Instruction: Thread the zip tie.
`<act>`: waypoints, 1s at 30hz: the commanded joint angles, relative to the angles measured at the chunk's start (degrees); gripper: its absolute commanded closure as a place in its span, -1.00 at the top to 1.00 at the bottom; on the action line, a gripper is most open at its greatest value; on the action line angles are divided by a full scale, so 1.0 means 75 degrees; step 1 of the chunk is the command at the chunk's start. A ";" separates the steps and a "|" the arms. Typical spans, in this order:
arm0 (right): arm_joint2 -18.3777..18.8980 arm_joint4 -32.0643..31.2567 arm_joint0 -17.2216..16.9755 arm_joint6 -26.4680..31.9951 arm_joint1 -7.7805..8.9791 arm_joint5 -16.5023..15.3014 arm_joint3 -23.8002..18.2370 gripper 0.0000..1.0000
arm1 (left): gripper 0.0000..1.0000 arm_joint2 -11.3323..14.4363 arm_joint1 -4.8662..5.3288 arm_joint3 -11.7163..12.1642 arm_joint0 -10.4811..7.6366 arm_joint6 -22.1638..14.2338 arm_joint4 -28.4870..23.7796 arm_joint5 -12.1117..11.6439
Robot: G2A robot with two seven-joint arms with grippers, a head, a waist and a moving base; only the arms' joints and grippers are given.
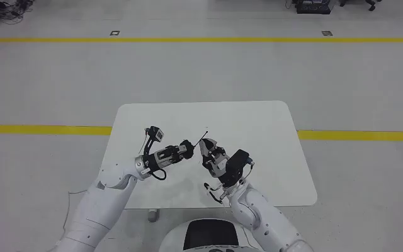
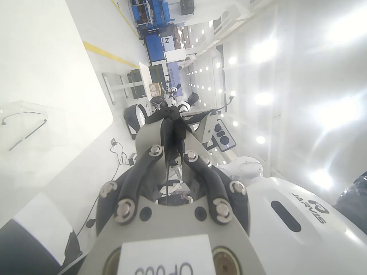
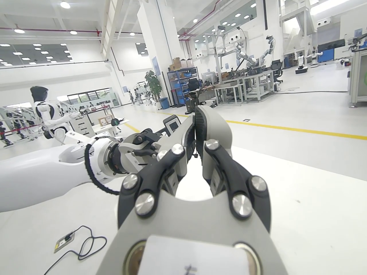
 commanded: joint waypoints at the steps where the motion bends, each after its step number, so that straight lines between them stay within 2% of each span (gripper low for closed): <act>1: -0.0005 -0.0003 0.0002 0.0020 -0.0001 0.0004 0.0005 -1.00 | -1.00 0.0000 0.0000 0.0000 0.0000 0.0000 0.0000 0.0000; 13: -0.0002 -0.0033 -0.0020 0.0064 0.0008 -0.0044 0.0004 -1.00 | -1.00 0.0000 0.0000 0.0000 0.0000 0.0000 0.0000 0.0000; 24: 0.0012 -0.0064 -0.0058 0.0095 0.0047 -0.0400 -0.0049 -1.00 | -1.00 0.0000 0.0000 0.0000 0.0000 0.0000 0.0000 0.0000; 30: -0.0014 -0.0051 -0.0053 0.0176 0.0050 -0.0422 -0.0034 -1.00 | -1.00 0.0000 0.0000 0.0000 0.0000 0.0000 0.0000 0.0000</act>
